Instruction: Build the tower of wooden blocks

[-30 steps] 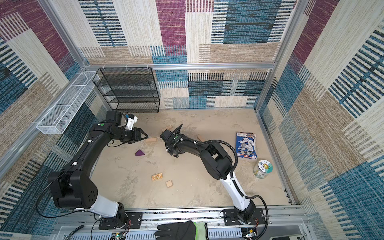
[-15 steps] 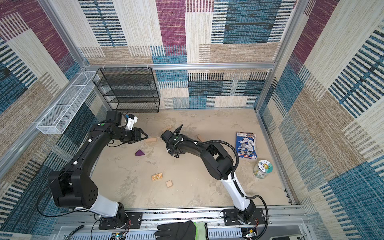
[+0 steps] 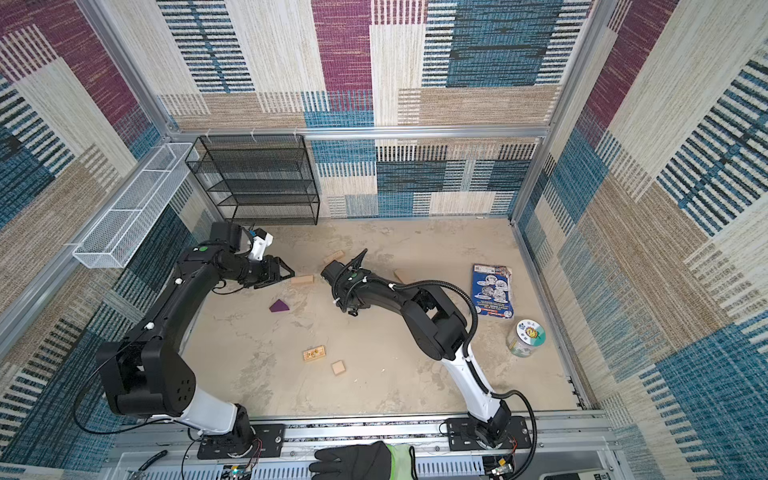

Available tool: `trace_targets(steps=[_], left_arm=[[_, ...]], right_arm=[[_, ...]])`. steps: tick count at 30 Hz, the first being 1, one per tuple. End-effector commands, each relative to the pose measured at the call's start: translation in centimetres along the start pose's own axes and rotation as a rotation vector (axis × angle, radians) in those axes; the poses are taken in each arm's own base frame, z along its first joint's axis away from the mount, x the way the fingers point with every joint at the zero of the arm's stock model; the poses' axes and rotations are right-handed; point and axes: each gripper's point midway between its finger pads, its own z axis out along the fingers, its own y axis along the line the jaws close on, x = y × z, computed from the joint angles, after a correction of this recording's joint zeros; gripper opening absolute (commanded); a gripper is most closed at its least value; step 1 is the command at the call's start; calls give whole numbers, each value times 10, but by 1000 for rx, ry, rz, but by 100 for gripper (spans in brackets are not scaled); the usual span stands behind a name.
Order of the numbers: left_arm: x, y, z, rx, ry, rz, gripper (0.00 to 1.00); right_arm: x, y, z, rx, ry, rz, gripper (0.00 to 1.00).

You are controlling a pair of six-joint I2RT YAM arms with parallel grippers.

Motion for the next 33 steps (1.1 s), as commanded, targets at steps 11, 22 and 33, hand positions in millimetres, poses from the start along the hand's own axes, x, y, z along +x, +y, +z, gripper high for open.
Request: trace_targets(steps=[11, 22, 33], left_arm=[[-5, 4, -10, 2, -27, -6, 57], [-7, 14, -17, -22, -46, -24, 57], [-12, 16, -32, -68, -97, -2, 56]], right_arm=[[9, -1, 3, 6, 46, 43, 30], [-9, 4, -12, 8, -2, 15, 51], [-75, 27, -101, -107, -244, -33, 55]])
